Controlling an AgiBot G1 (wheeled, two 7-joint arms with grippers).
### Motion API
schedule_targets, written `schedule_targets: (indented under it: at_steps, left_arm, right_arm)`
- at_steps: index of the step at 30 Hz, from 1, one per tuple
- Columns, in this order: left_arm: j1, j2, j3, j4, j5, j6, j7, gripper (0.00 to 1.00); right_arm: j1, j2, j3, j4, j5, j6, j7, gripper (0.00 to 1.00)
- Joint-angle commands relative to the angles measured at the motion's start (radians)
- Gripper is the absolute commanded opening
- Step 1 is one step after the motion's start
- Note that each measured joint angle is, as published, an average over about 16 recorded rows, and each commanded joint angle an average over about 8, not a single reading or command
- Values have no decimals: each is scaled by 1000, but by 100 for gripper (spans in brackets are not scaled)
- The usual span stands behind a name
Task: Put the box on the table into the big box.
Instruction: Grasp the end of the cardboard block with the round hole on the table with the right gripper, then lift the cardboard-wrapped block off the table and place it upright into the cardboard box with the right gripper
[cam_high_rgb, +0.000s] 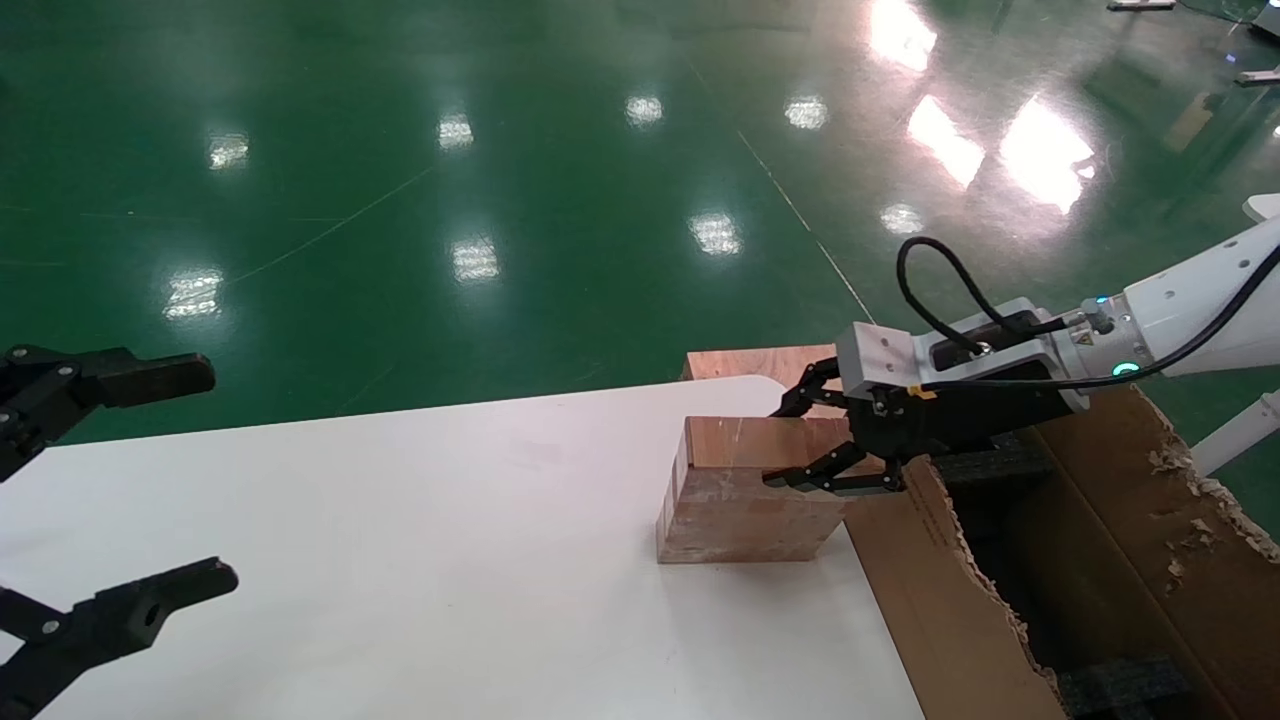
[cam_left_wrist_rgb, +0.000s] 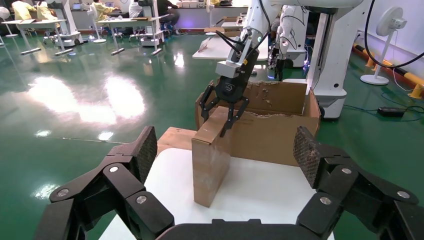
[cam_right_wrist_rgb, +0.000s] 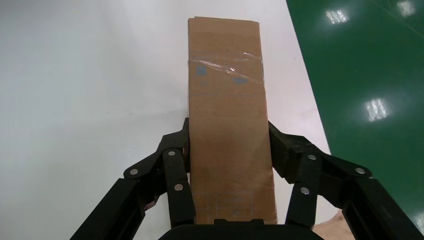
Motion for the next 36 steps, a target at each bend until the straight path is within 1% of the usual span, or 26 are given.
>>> schedule_targets:
  at_steps: [1,4,7,8,11,15,16,20,25,28,32,36]
  left_arm:
    - [0,0,0,0,0,0,0,100]
    - [0,0,0,0,0,0,0,100]
    - [0,0,0,0,0,0,0,100]
    - [0,0,0,0,0,0,0,97]
    - [0,0,0,0,0,0,0,59]
    - [0,0,0,0,0,0,0,9]
    - [0,0,0,0,0,0,0,0]
    - [0,0,0,0,0,0,0,0]
    - [0,0,0,0,0,0,0,0]
    - [0,0,0,0,0,0,0,0]
    - [0,0,0,0,0,0,0,0]
    - [0,0,0,0,0,0,0,0]
  right_arm:
    - [4,4,-1,8,3,1,7,0]
    - [49,36,2,62,25,0,78,0]
    - [110,78,8,121,48,5,177,0]
    - [133,94,11,140,54,9,212,0]
    - [224,149,19,204,46,28,317,0]
    - [364,242,30,309,-18,78,435,0]
    - [397,270,34,340,-38,94,463,0]
    - [491,387,51,481,-102,154,587,0]
    - [535,550,63,684,-154,205,762,0]
    - [532,651,56,803,-199,230,871,0]
    - [506,782,27,944,-287,278,1038,0]
    - [470,881,-26,1021,-360,344,1178,0]
